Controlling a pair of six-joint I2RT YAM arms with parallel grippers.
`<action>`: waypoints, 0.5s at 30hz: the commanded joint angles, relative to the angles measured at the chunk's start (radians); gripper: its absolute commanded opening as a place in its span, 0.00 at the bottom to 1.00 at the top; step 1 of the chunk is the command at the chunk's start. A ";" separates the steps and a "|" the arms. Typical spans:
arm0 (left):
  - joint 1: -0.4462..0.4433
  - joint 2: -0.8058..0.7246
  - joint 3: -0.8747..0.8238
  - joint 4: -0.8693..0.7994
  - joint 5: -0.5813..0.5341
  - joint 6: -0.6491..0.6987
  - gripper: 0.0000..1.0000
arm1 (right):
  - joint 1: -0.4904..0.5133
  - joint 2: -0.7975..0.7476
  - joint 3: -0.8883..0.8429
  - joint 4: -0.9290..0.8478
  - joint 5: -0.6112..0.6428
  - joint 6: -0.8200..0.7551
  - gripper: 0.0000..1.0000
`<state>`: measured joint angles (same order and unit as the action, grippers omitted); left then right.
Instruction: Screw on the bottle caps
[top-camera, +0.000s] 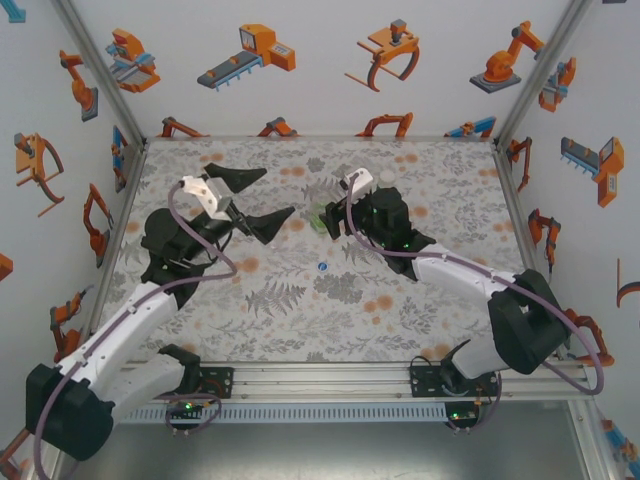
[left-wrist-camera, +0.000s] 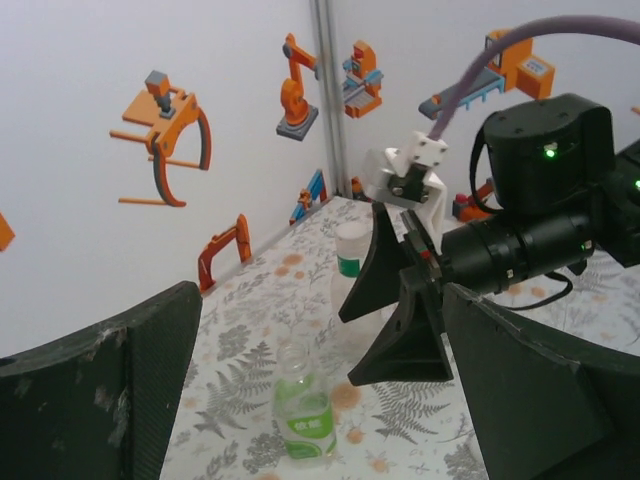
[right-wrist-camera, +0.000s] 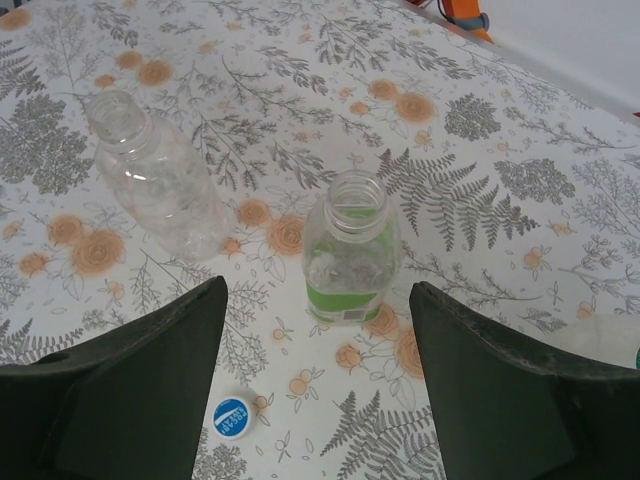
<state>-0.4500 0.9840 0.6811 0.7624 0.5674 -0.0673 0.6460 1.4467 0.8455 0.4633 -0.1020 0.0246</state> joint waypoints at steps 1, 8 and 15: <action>0.035 -0.023 -0.061 0.183 0.033 -0.178 0.97 | 0.004 0.003 -0.018 0.030 0.023 -0.022 0.69; 0.037 -0.131 0.019 -0.168 0.051 0.019 0.97 | 0.004 0.057 -0.033 0.112 -0.014 0.014 0.69; 0.037 -0.127 0.040 -0.222 0.080 0.036 0.97 | 0.004 0.145 -0.072 0.285 0.003 0.057 0.73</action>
<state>-0.4164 0.8425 0.6987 0.5827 0.6071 -0.0502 0.6460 1.5646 0.7906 0.6205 -0.1074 0.0528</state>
